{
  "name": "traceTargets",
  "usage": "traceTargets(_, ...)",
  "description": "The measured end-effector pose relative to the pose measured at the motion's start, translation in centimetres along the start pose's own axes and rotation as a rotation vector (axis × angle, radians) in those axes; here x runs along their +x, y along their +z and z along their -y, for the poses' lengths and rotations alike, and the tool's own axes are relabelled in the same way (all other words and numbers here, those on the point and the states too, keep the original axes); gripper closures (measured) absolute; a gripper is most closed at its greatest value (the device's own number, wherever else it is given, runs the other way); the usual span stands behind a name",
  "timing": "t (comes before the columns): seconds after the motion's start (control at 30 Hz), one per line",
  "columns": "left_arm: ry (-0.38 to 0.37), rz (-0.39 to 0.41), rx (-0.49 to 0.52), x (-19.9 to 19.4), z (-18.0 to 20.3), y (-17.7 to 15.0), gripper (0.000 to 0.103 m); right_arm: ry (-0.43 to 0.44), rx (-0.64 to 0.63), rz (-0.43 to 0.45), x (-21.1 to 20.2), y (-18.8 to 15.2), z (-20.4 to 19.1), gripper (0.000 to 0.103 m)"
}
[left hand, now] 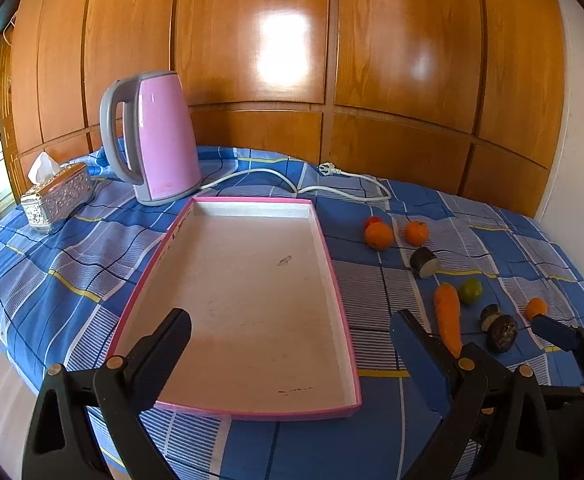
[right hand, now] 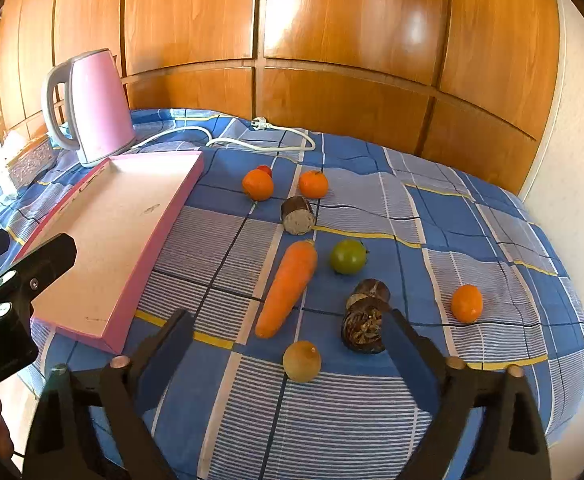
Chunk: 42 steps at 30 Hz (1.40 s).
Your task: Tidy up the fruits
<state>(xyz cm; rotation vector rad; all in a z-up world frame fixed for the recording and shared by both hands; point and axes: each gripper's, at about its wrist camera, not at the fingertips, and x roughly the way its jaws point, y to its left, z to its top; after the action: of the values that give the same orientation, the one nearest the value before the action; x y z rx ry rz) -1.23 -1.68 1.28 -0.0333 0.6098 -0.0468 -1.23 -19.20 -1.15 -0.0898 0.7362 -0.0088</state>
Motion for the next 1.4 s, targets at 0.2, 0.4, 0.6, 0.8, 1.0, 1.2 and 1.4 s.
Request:
traceTargets(0.2, -0.005, 0.002, 0.008, -0.1, 0.2, 0.0, 0.003, 0.019, 0.006, 0.003, -0.3, 0.0, 0.2, 0.016)
traceTargets(0.4, -0.012, 0.005, 0.025, -0.2, 0.6, 0.0, 0.003, 0.098, 0.051, 0.007, -0.7, -0.2, 0.8, 0.025)
traceTargets(0.6, -0.012, 0.003, 0.030, -0.3, 0.8, -0.1, 0.003, 0.148, 0.101, 0.005, -0.9, -0.3, 1.7, 0.025)
traceTargets(0.8, -0.021, -0.005, 0.034, -0.1, 0.9, -0.2, 0.003, 0.034, 0.047, 0.036, -1.4, -0.2, 2.5, 0.025)
traceTargets(1.0, -0.029, -0.017, 0.040, 0.3, 1.2, -0.2, 0.003, 0.055, 0.145, -0.018, -0.4, -1.0, 5.2, 0.043)
traceTargets(1.2, -0.042, -0.025, 0.069, 0.5, 1.9, -0.4, 0.003, 0.052, 0.211, -0.064, 0.6, -1.7, 7.2, 0.045)
traceTargets(1.4, -0.117, -0.051, 0.115, 1.0, 2.9, -0.2, 0.015, -0.014, 0.265, -0.117, 1.6, -2.7, 9.7, 0.045)
